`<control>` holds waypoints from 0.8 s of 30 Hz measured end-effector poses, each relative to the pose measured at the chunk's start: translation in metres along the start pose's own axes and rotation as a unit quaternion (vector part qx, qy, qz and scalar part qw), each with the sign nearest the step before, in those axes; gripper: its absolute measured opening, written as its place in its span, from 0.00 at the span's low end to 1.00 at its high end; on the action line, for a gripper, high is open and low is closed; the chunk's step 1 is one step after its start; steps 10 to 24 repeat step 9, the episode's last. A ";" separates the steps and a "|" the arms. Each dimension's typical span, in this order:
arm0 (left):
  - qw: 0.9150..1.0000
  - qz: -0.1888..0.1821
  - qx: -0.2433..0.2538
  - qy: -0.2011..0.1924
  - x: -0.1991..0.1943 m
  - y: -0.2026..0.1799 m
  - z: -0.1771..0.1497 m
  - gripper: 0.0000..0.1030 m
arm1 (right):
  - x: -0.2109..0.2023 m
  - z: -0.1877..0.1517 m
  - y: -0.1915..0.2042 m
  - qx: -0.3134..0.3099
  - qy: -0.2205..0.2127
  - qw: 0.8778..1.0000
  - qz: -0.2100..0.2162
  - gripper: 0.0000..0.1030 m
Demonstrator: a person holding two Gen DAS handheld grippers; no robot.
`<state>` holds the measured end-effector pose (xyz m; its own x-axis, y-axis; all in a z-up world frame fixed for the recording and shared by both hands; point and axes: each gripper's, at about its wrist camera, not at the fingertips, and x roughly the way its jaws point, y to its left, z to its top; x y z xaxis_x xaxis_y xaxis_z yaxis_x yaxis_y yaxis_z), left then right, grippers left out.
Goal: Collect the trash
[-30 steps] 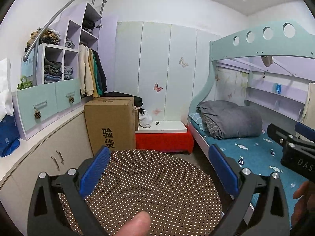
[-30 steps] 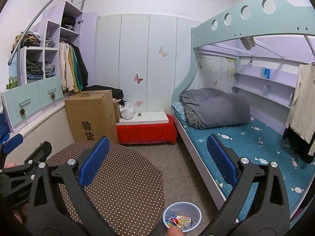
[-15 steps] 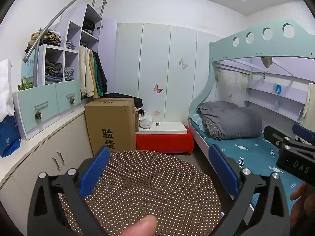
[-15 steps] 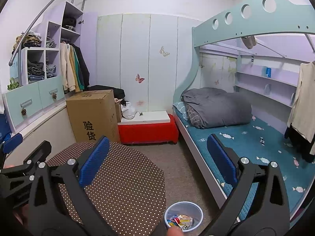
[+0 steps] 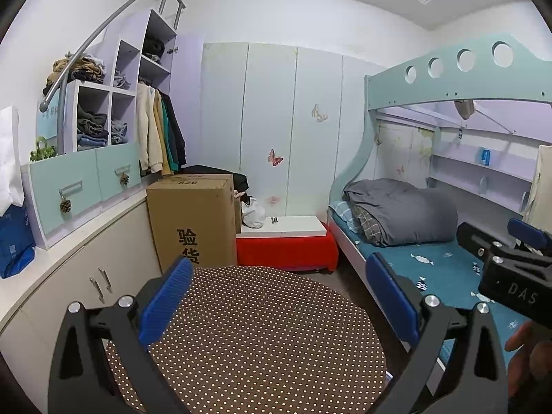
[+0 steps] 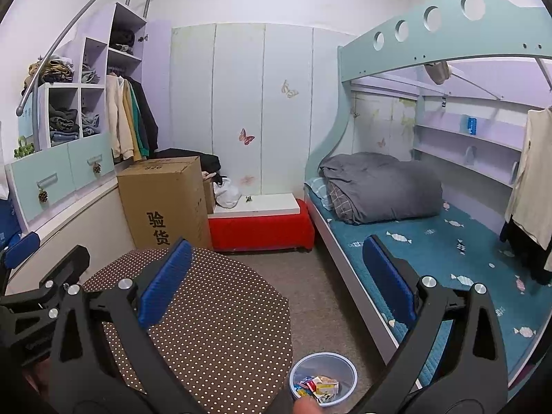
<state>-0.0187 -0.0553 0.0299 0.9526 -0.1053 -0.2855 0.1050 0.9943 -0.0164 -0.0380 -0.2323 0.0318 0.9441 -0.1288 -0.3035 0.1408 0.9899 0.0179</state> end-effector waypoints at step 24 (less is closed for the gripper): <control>1.000 0.009 0.002 -0.001 0.000 -0.002 0.000 0.96 | -0.001 0.000 0.002 0.001 0.000 1.000 0.001 0.94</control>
